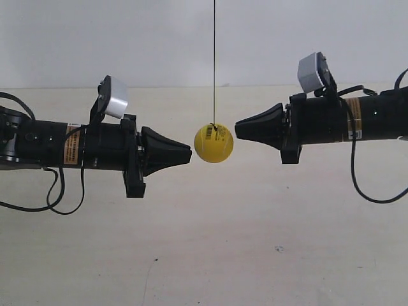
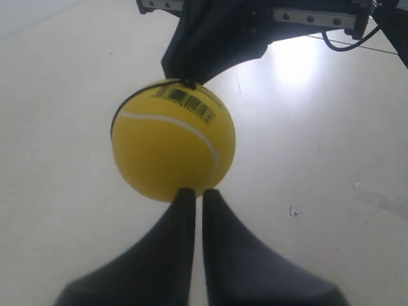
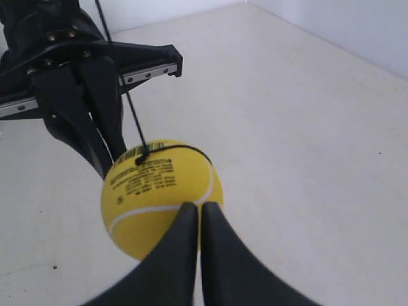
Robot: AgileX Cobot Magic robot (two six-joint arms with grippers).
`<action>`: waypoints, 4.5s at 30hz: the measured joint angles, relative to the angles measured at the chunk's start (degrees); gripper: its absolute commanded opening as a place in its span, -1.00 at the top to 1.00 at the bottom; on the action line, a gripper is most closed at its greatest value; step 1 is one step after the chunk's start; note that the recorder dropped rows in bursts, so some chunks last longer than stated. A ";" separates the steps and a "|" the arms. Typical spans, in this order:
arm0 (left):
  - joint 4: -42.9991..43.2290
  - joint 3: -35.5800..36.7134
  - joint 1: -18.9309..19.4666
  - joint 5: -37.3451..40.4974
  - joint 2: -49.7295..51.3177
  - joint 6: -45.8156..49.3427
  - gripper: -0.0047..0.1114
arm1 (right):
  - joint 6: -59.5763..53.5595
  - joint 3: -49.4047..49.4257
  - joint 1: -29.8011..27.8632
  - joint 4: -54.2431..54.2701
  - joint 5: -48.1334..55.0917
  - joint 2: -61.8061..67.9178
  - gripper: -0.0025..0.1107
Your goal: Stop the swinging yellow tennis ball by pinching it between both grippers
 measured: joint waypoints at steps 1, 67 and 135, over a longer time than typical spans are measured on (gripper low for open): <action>0.00 0.00 0.00 0.00 0.00 0.00 0.84 | 0.00 0.00 0.27 0.00 0.15 0.00 0.96; 0.93 0.00 0.44 0.76 0.00 -0.26 0.84 | 2.48 0.00 2.53 -2.32 5.81 0.00 0.96; -20.48 13.50 4.52 82.57 -112.44 -5.61 0.84 | 36.32 24.32 -2.96 -14.51 56.89 -112.44 0.96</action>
